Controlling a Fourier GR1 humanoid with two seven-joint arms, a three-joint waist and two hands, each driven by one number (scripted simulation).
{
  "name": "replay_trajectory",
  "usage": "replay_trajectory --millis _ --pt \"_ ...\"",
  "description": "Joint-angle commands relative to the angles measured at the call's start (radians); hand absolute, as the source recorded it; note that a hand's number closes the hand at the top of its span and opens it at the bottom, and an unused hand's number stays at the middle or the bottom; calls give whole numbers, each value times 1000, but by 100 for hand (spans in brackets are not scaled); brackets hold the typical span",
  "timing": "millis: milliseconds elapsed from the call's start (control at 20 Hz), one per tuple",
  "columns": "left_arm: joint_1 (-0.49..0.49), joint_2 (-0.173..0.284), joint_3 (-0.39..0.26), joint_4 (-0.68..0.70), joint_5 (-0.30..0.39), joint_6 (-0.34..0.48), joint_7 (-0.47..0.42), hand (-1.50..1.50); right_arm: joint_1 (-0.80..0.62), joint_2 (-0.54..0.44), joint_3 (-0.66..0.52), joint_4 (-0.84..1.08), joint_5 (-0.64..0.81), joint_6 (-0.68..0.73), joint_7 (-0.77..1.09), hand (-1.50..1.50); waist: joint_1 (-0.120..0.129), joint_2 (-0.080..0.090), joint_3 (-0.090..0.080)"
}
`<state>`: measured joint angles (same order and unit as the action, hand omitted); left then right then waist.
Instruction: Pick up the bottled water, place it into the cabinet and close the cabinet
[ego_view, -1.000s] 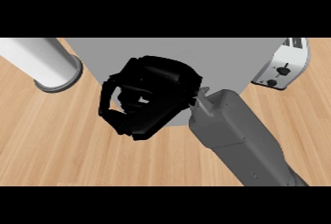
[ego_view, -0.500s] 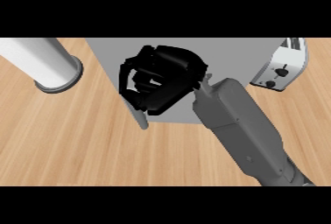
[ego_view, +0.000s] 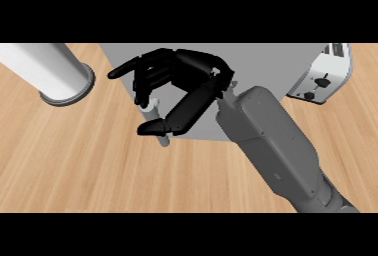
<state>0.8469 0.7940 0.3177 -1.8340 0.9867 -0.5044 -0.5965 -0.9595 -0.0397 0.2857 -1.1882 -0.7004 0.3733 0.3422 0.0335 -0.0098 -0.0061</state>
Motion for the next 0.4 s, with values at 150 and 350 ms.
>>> replay_trajectory --millis 150,350 --pt "-33 -33 -21 -9 -45 -8 -5 -150 -169 -69 -171 82 83 -160 -77 -150 3 17 4" --pt "-86 12 -3 17 -9 -17 38 -150 -169 -43 -144 92 113 -175 -81 -150 -9 20 4"
